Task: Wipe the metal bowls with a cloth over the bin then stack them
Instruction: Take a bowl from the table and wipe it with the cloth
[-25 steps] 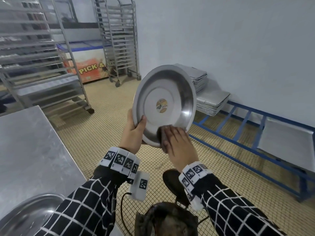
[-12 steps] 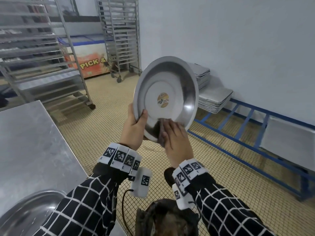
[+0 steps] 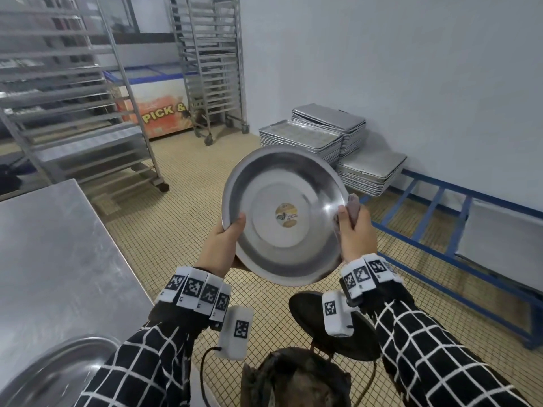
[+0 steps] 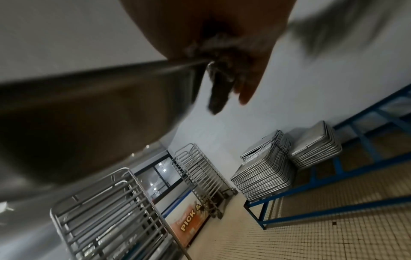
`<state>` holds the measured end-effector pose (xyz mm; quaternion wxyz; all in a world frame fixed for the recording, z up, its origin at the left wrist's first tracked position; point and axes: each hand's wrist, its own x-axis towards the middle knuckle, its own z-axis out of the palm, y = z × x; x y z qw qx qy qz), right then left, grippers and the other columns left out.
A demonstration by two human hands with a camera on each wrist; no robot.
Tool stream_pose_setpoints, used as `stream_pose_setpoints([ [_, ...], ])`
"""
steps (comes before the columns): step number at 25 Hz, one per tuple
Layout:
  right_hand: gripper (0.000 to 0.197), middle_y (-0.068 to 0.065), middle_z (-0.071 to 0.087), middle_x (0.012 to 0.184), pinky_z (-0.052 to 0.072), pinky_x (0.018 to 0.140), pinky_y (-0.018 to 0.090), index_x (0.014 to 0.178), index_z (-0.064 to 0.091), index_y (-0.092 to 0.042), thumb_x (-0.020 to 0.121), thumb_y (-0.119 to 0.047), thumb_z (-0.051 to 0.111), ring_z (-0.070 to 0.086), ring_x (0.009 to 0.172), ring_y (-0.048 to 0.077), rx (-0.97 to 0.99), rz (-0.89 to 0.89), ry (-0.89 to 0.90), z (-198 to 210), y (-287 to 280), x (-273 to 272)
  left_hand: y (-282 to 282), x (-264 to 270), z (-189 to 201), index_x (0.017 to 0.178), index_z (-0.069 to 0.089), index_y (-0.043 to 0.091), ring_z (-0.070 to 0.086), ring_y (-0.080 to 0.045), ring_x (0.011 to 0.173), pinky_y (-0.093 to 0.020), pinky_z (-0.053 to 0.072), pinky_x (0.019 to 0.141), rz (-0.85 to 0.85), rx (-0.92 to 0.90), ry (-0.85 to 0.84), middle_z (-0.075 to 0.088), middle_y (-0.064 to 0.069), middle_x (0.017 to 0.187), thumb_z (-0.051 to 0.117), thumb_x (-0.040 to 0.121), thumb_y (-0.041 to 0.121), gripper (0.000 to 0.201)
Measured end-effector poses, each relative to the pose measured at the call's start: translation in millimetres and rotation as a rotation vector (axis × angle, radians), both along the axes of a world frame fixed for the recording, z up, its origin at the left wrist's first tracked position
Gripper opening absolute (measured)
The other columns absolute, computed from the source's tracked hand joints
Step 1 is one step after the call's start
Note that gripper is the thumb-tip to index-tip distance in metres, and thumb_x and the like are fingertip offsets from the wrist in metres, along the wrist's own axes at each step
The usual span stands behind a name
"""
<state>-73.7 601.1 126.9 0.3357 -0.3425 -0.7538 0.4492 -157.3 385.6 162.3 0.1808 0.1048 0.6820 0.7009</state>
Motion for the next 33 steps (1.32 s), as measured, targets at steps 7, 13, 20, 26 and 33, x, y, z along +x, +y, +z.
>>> stream_pose_setpoints([
  [7, 0.023, 0.000, 0.058, 0.085, 0.049, 0.066, 0.029, 0.098, 0.054, -0.007, 0.090, -0.027, 0.062, 0.061, 0.083, 0.021, -0.136, -0.087, 0.055, 4, -9, -2, 1, -4, -9, 0.118, 0.054, 0.018, 0.071, -0.020, 0.085, -0.031, 0.058, 0.066, -0.046, 0.004, 0.203, 0.068, -0.005, 0.102, 0.074, 0.080, 0.015, 0.043],
  [13, 0.021, 0.001, 0.062, 0.091, 0.053, 0.073, 0.030, 0.103, 0.050, -0.010, 0.093, -0.029, 0.057, 0.063, 0.084, 0.018, -0.291, -0.150, 0.288, -16, -52, 1, 16, 15, -19, 0.117, 0.052, 0.015, 0.067, -0.020, 0.095, -0.028, 0.058, 0.065, -0.084, 0.013, 0.162, 0.067, -0.004, 0.104, 0.068, 0.086, 0.010, 0.035],
  [20, 0.036, -0.004, 0.060, 0.078, 0.051, 0.062, 0.029, 0.095, 0.052, -0.017, 0.098, -0.047, 0.033, 0.061, 0.072, 0.015, -0.029, 0.176, -0.091, -38, -54, 5, -4, -8, -19, 0.105, 0.052, 0.020, 0.062, -0.025, 0.095, -0.042, 0.056, 0.076, 0.103, -0.060, 0.100, 0.063, -0.004, 0.099, 0.055, 0.092, 0.011, 0.016],
  [26, 0.037, 0.003, 0.051, 0.117, 0.051, 0.091, 0.033, 0.115, 0.054, -0.012, 0.094, -0.041, 0.045, 0.052, 0.109, 0.017, 0.186, 0.293, 0.014, -37, -86, -9, -10, -8, -15, 0.117, 0.049, 0.018, 0.057, -0.010, 0.089, -0.017, 0.042, 0.065, 0.102, -0.114, 0.232, 0.059, 0.007, 0.096, 0.051, 0.095, 0.012, 0.023],
  [33, 0.051, -0.001, 0.032, 0.153, 0.009, 0.118, 0.029, 0.149, 0.027, -0.020, 0.103, -0.040, 0.018, 0.022, 0.144, 0.013, 0.823, 0.638, -0.222, -46, -112, -6, -17, -10, -8, 0.107, 0.056, 0.028, 0.062, -0.015, 0.094, -0.030, 0.049, 0.079, 0.131, 0.019, 0.177, 0.065, 0.007, 0.098, 0.054, 0.096, 0.020, 0.014],
])
